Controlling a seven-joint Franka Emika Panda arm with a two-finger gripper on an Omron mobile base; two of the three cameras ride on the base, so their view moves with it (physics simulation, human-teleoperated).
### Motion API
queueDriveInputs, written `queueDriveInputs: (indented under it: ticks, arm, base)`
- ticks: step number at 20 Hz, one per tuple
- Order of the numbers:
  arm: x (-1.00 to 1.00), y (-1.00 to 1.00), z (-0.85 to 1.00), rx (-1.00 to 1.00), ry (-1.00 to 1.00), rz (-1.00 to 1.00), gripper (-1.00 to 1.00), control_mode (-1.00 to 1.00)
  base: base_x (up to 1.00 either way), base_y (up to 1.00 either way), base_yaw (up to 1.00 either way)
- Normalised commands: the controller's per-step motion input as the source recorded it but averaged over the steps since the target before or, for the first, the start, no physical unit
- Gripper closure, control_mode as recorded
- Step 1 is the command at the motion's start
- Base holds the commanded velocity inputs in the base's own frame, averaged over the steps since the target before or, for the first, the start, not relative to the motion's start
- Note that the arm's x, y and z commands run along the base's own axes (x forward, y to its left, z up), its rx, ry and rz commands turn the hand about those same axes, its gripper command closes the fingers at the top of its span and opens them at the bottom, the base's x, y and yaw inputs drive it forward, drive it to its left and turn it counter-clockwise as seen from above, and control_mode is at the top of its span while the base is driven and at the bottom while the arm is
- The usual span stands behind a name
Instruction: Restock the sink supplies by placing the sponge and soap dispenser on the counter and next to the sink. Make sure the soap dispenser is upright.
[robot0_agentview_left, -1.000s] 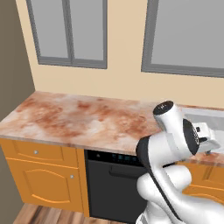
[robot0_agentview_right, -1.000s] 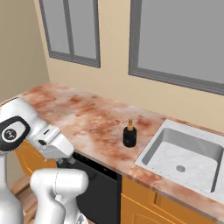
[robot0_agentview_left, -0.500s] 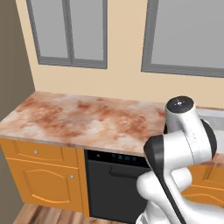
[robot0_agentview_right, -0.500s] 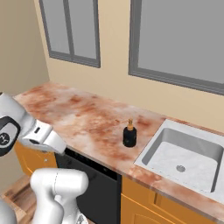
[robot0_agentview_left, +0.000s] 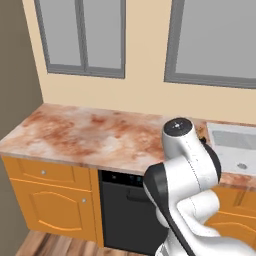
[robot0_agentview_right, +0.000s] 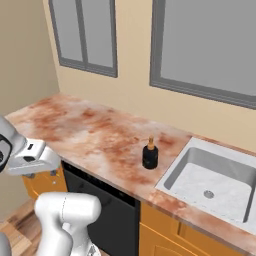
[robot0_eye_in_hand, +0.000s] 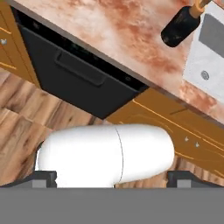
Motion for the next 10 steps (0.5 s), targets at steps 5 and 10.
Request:
queueDriveInputs:
  ticks: [5, 10]
  arm:
    - [0.0, 0.0, 0.0, 0.0, 0.0, 0.0, -1.0, 1.0]
    - [0.0, 0.0, 0.0, 0.0, 0.0, 0.0, -1.0, 1.0]
  base:
    - [-0.35, 0.75, 0.51]
    - [-0.17, 0.98, 0.67]
